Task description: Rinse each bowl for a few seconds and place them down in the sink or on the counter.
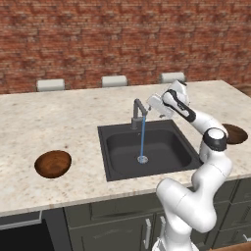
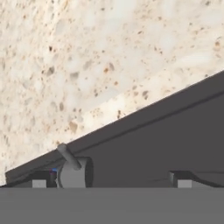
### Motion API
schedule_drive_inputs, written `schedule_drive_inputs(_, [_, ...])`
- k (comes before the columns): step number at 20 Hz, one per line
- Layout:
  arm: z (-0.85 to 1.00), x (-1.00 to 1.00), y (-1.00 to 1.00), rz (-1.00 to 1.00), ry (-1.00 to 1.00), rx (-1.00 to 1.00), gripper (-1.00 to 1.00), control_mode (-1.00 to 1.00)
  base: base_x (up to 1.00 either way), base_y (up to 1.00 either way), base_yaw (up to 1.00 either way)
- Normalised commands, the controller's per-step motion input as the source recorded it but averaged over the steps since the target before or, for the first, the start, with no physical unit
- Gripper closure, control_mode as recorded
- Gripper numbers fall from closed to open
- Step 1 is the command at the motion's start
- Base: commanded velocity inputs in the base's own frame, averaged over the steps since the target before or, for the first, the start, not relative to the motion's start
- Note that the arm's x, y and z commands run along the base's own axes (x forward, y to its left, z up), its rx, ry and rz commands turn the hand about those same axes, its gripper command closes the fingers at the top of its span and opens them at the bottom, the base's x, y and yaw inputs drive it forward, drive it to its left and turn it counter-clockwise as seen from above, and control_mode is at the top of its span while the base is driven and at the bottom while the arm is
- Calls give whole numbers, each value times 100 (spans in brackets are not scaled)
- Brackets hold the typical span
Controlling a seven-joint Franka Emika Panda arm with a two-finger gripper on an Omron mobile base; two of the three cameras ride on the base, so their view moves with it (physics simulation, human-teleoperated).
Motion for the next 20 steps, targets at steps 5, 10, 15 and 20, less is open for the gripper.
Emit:
schedule_drive_inputs(5, [30, -54, -46, -2, 4, 2, -100, -100, 0, 0, 0])
schedule_drive_inputs(10, [25, -86, -16, -4, 0, -9, -100, -100, 0, 0, 0])
schedule_drive_inputs(15, [11, -98, 1, -3, -7, -15, -100, -100, 0, 0, 0])
schedule_drive_inputs(20, [0, -100, 1, 0, -30, -24, -100, -100, 0, 0, 0])
